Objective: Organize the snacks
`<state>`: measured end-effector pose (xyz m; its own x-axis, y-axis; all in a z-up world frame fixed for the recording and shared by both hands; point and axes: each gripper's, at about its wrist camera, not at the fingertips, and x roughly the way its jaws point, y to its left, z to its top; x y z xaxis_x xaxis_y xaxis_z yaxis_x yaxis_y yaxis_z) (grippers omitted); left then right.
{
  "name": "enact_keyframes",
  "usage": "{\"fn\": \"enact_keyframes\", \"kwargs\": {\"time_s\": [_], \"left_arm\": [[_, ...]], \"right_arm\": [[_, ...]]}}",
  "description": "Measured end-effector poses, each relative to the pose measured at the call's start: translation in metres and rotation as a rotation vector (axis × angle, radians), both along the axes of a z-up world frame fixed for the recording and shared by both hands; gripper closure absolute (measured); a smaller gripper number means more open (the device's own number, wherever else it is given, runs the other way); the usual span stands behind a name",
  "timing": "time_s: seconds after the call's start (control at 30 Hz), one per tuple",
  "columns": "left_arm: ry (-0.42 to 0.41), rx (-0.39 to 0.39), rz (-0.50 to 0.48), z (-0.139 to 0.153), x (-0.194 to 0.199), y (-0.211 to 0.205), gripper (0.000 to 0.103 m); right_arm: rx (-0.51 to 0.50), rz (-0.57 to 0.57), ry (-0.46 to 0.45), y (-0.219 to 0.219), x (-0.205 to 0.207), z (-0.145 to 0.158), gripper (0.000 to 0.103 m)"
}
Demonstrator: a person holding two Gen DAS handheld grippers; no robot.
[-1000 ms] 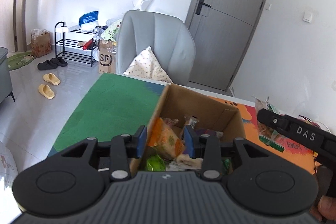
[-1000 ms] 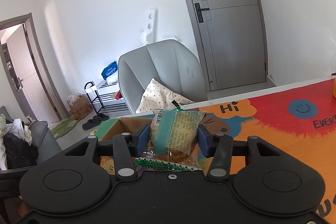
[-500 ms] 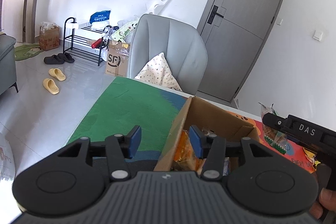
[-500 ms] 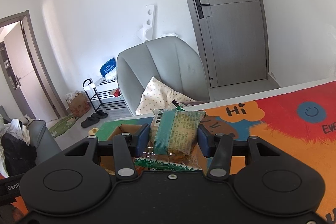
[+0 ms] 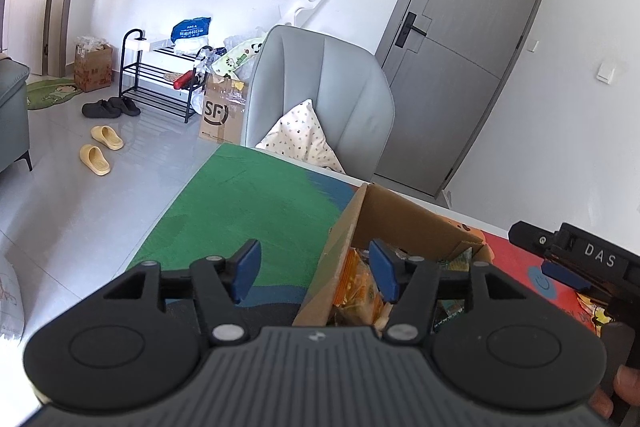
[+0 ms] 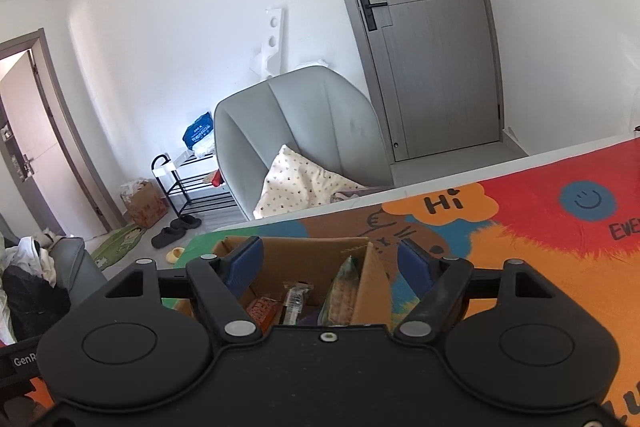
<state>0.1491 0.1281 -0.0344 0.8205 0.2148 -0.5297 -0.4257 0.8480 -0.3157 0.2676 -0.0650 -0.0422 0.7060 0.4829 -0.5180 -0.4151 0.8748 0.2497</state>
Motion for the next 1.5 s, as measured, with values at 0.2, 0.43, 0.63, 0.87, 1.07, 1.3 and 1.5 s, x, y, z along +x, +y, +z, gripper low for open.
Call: {"fn": "enact_keyframes", "kwargs": {"time_s": [0.2, 0.43, 0.63, 0.87, 1.07, 1.3, 1.5], "left_arm": [[-0.006, 0.016, -0.011, 0.003, -0.003, -0.011, 0.03], [0.014, 0.059, -0.038, 0.005, -0.004, -0.028, 0.018], [0.045, 0.083, -0.058, 0.001, -0.003, -0.043, 0.014], [0.059, 0.142, -0.065, 0.004, -0.006, -0.062, 0.007], [0.062, 0.187, -0.105, 0.009, -0.009, -0.082, 0.004], [0.057, 0.214, -0.143, 0.02, -0.018, -0.1, 0.002], [0.037, 0.23, -0.16, 0.028, -0.03, -0.107, 0.002]], "right_arm": [[-0.005, -0.015, 0.002, -0.013, -0.008, 0.0, 0.027], [-0.013, -0.032, 0.008, -0.031, -0.021, -0.001, 0.021], [-0.016, -0.046, 0.027, -0.048, -0.033, -0.002, 0.012], [-0.009, -0.08, 0.03, -0.073, -0.048, -0.003, 0.0], [-0.015, -0.126, 0.022, -0.097, -0.061, 0.0, 0.0], [-0.026, -0.17, 0.017, -0.12, -0.076, 0.009, 0.0], [-0.051, -0.207, 0.005, -0.13, -0.09, 0.014, 0.0]]}}
